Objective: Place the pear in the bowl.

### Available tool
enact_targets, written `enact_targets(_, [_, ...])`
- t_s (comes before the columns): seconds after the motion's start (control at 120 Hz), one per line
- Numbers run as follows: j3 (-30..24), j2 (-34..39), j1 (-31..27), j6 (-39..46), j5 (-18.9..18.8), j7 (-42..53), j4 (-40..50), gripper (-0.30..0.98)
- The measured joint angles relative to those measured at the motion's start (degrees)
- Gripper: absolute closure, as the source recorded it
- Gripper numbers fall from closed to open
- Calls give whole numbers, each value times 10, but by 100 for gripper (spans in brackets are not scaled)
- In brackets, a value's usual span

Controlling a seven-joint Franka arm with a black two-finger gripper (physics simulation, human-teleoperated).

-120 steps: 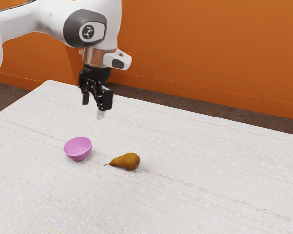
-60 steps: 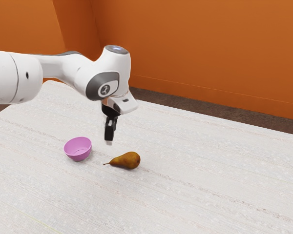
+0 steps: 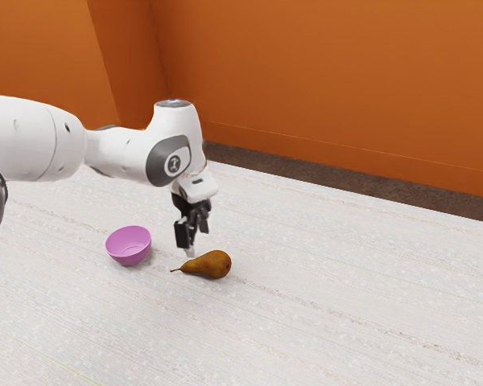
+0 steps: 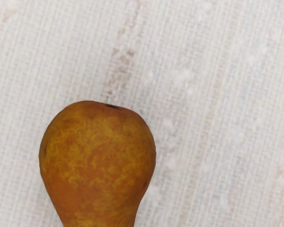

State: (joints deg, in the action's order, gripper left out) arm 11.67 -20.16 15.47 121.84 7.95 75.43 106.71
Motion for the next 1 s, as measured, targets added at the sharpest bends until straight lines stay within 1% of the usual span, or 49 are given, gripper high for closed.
enact_targets(0.142, [5, -20, 0, 6, 43, 45, -1, 0])
enact_targets(0.258, [15, -32, 0, 8, 59, 75, -5, 0])
enact_targets(0.392, [26, -48, -1, 7, 65, 103, -31, 0])
enact_targets(0.542, [27, -52, 0, 6, 68, 124, -36, 0])
enact_targets(0.892, [27, -49, 0, 46, 69, 141, -29, 0])
enact_targets(1.0, [27, -33, 1, 41, 74, 139, -5, 0])
